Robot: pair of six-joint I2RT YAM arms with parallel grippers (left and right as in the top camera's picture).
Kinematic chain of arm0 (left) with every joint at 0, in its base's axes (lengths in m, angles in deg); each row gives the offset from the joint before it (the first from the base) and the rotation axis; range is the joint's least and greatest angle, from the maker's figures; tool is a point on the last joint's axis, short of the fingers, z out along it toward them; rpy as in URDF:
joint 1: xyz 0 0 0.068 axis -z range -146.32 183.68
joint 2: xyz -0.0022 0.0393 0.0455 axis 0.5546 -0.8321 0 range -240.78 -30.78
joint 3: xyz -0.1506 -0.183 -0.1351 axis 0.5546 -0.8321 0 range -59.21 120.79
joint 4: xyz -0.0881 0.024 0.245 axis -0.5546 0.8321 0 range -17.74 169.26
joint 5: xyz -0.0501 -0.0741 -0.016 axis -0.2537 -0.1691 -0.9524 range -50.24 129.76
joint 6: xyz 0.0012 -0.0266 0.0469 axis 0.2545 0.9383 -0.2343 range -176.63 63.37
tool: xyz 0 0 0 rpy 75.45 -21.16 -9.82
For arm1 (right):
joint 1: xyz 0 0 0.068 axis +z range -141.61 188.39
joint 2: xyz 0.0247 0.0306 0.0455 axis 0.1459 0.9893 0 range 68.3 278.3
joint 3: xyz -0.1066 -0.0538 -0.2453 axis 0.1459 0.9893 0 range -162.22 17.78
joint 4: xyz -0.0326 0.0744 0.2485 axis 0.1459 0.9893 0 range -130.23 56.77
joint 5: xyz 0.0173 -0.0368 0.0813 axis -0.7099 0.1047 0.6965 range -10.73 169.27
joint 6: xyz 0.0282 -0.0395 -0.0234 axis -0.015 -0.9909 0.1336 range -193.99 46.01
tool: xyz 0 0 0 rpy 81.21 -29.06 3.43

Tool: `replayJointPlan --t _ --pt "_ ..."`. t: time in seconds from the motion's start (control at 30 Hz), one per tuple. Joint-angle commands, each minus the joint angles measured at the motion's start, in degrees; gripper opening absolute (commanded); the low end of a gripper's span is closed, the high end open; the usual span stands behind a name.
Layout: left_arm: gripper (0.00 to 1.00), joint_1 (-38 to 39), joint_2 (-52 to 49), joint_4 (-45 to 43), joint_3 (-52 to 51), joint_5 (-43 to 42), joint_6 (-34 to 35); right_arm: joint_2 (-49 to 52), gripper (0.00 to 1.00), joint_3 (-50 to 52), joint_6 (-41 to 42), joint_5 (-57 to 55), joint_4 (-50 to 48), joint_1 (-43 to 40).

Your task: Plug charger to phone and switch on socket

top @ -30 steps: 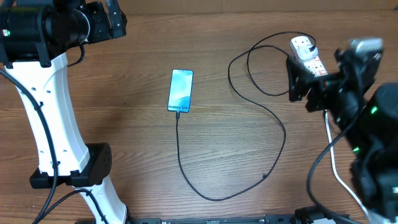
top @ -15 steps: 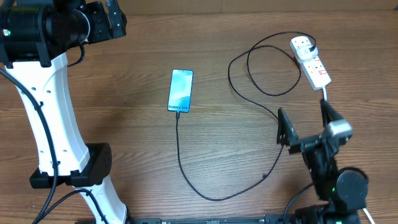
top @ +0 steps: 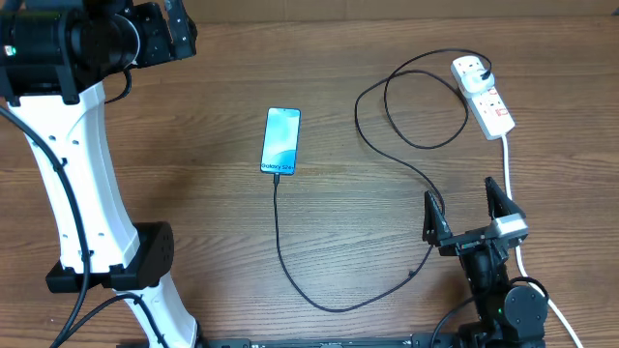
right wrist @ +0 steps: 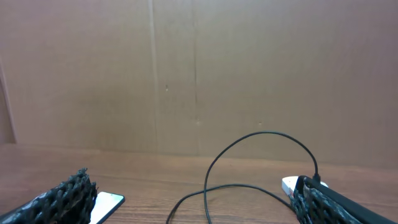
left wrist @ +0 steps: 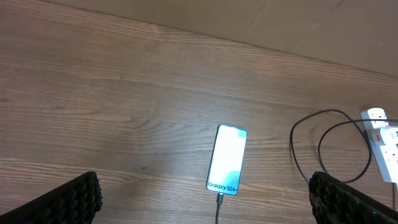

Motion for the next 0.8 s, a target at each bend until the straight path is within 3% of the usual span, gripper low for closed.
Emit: replayJointPlan --t 0.0,0.23,0.77 --pt "1.0 0.37 0.63 0.09 0.04 0.35 0.96 -2.84 1.0 1.81 -0.09 -0.76 2.62 0.22" --pt "1.0 0.37 0.63 0.09 0.04 0.35 0.94 -2.78 1.0 1.81 0.15 1.31 12.57 0.24" --pt "0.99 0.37 0.63 0.09 0.04 0.35 0.94 -2.51 1.0 1.79 0.33 1.18 12.92 0.22"
